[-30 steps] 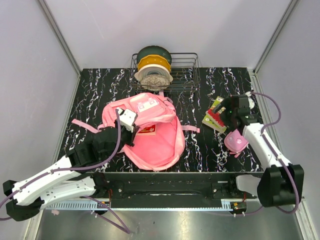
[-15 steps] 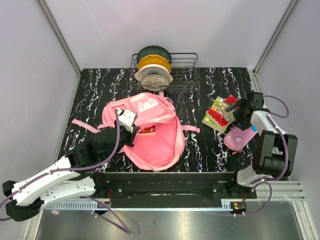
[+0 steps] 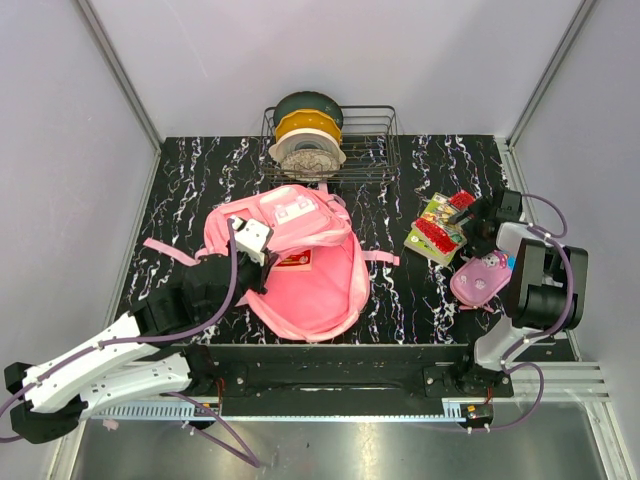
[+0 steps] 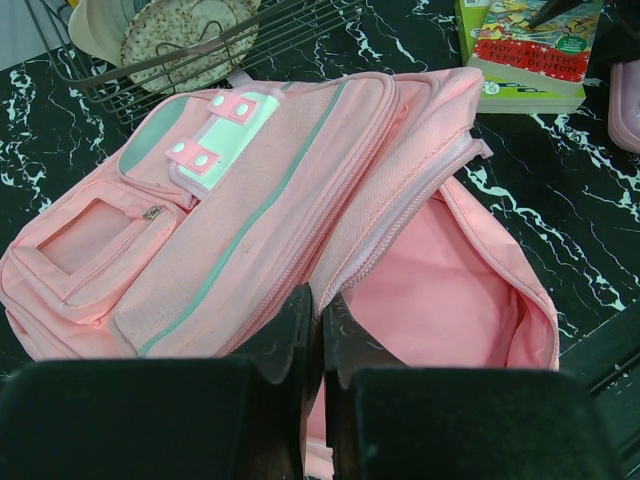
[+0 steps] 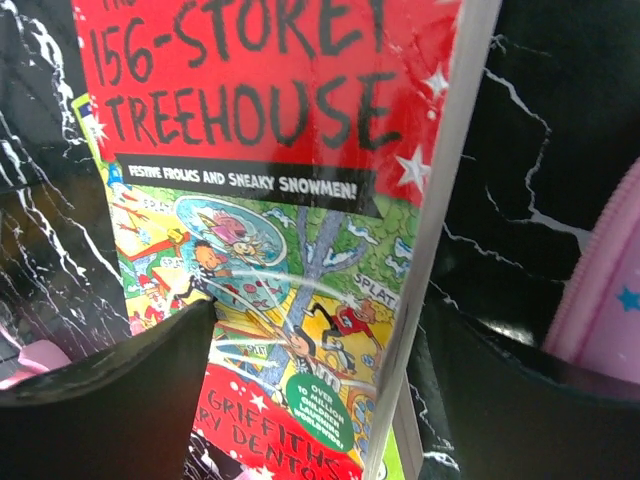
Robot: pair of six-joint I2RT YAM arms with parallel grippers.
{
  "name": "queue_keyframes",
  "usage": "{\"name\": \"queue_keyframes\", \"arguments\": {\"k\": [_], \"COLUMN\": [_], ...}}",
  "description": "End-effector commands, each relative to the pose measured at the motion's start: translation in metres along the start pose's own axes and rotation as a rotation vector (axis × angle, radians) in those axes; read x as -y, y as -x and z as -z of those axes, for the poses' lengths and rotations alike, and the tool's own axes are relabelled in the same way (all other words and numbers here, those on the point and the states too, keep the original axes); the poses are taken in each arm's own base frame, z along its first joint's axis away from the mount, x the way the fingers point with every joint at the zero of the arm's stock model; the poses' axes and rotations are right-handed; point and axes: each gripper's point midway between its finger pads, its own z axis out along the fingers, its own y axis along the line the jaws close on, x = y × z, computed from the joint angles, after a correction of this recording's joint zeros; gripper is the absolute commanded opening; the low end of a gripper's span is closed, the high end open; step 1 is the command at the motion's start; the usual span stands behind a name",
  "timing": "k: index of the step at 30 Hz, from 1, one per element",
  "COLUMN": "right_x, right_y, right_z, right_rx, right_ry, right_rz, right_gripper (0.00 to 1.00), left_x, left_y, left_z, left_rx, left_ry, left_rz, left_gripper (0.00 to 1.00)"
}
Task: Pack the student bag
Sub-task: Pick up the book from the center of the board.
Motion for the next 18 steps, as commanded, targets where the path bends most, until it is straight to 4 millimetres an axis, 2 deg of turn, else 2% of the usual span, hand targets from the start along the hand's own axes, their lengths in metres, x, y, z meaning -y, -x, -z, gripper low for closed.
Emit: {"name": "queue_keyframes", "arguments": {"k": [1, 3, 6, 7, 10, 13, 16, 18], "right_x": [0.008, 0.012, 0.017, 0.018, 0.025, 0.032, 0.032, 0.033], "right_y": [-0.005, -0.007, -0.007, -0.003, -0.004, -0.004, -0.005, -0.005], "right_z": [-0.011, -0.012, -0.008, -0.003, 0.004, 0.013, 0.019, 0.022], "right_rx": [-0.001, 0.001, 0.014, 0.034, 0.06, 0.065, 0.063, 0.057], "right_ry": [0.019, 0.015, 0.004, 0.002, -0.019, -0.053, -0.048, -0.056], "right_rz": [0.005, 0.002, -0.006, 0.001, 0.022, 0.044, 0.079, 0.086], "right_gripper": [0.84, 0.7, 0.61, 0.46, 0.33, 0.3, 0.21, 0.22], "left_x": [-0.005, -0.005, -0.006, -0.005, -0.005, -0.004, -0.003, -0.002], "left_y": [0.034, 0.033, 0.034, 0.033, 0.032, 0.028, 0.027, 0.027], "left_z": [0.008, 0.008, 0.008, 0.008, 0.007, 0.006, 0.005, 0.005], "left_rx": [0.119, 0.115, 0.114, 0.111, 0.106, 0.097, 0.093, 0.091], "left_ry": [0.013, 0.014, 0.017, 0.016, 0.015, 0.01, 0.007, 0.003], "left_rz": [0.07, 0.066, 0.064, 0.064, 0.063, 0.063, 0.065, 0.064], "left_gripper": [0.0, 0.0, 0.0, 0.0, 0.0, 0.0, 0.0, 0.0]}}
